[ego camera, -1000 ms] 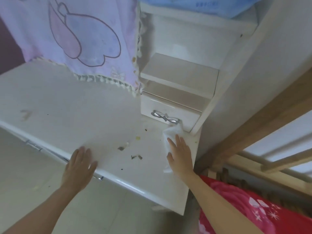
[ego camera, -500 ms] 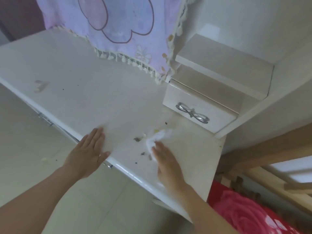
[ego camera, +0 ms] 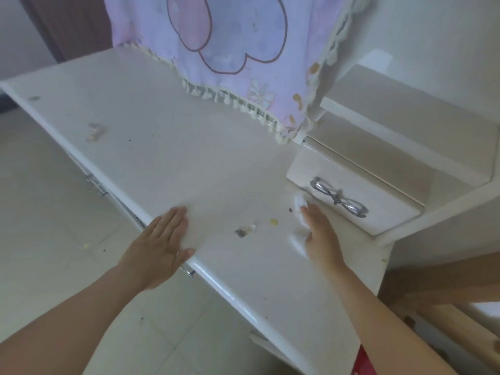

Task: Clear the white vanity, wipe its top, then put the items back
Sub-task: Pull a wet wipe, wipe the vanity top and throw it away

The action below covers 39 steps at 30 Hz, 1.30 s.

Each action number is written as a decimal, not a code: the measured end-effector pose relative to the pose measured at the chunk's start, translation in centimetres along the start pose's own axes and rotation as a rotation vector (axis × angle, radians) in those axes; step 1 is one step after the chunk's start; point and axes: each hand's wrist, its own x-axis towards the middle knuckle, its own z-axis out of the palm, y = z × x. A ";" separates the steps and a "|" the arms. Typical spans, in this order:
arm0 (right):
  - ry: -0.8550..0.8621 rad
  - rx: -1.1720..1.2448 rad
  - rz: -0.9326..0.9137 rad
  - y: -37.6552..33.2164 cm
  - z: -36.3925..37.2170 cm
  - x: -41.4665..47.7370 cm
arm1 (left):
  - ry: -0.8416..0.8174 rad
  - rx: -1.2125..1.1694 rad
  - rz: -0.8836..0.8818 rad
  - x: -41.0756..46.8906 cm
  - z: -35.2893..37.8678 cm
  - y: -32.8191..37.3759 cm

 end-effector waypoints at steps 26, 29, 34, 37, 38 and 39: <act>-0.008 -0.072 0.015 1.9 -4.1 -12.5 | -0.145 -0.092 -0.209 0.3 -4.7 4.7; -0.044 -0.136 -0.245 -4.4 0.3 -16.1 | -0.148 -0.118 -0.200 0.2 -4.8 4.5; -0.192 -0.245 -0.295 -11.1 3.5 -14.2 | -0.121 -0.127 -0.191 0.5 -4.4 4.2; -0.233 -0.340 -0.187 -11.6 3.7 -12.9 | -0.112 -0.133 -0.181 0.4 -4.3 4.4; -0.224 -0.338 -0.138 -11.1 3.9 -12.9 | -0.125 -0.139 -0.174 0.3 -4.4 4.5; -0.241 -0.327 -0.061 -10.6 3.6 -13.1 | -0.142 -0.142 -0.169 0.3 -4.5 4.5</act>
